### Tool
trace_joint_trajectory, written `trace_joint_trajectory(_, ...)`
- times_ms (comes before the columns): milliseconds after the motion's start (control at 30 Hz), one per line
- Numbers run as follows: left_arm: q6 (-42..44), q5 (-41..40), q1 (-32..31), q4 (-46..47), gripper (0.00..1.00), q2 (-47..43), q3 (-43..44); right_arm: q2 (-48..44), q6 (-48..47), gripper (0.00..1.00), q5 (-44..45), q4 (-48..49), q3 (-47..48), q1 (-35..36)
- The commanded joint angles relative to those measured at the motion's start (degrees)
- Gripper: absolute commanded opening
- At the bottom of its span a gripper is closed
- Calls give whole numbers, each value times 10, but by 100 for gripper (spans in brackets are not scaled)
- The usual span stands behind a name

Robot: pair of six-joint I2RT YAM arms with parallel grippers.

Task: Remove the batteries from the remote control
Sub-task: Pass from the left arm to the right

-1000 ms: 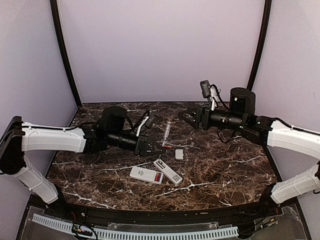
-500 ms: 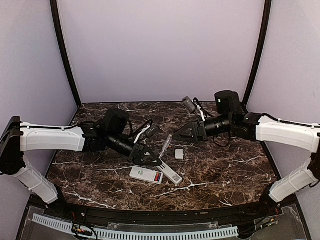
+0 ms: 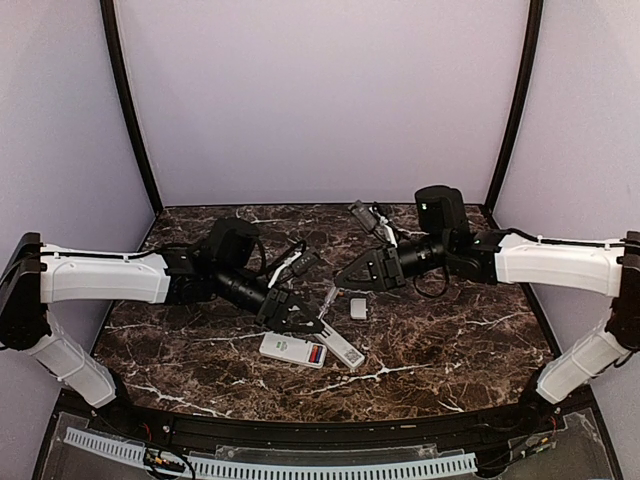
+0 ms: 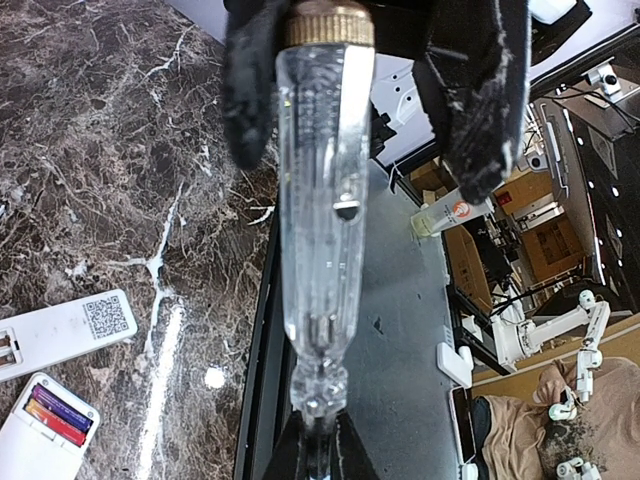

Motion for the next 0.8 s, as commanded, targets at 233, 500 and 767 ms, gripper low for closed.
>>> trace_joint_trajectory(233, -10, 6, -6, 17, 0, -12, 8, 9, 6, 1, -15, 36, 9, 6)
trace_joint_trajectory(500, -25, -91, -6, -10, 59, -37, -10, -34, -5, 0, 109, 13, -11, -3)
trace_joint_trajectory(767, -59, -221, 21, -55, 69, -11, -23, -112, 8, 0, 237, 10, -68, -33)
